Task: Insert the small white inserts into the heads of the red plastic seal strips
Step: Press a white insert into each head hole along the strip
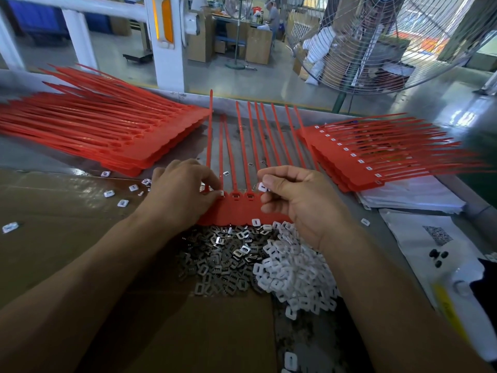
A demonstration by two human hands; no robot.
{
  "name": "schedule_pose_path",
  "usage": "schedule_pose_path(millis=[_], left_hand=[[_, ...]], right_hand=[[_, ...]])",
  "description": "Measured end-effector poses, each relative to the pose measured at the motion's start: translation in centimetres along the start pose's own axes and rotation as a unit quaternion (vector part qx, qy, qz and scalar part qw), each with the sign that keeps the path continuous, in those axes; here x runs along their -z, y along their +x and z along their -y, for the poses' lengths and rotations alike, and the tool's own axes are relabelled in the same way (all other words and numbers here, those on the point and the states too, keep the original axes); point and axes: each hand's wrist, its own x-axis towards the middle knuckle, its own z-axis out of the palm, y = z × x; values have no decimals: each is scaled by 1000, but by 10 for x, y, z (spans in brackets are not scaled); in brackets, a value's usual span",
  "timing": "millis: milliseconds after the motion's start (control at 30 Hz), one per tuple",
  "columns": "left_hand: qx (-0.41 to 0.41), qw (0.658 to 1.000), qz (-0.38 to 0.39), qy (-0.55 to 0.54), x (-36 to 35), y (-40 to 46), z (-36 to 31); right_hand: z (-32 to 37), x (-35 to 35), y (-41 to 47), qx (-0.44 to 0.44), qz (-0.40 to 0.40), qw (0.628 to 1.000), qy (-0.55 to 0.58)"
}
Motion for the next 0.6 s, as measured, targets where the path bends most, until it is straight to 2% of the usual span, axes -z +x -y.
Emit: schedule_pose_path(millis=[433, 600], left_hand=[[13, 1000, 8, -19, 8, -2, 0], [-38, 997, 41, 51, 11, 0, 0]], right_hand=[[0, 1, -2, -1, 3, 1000, -1], [-1, 0, 0, -4, 2, 1000, -4]])
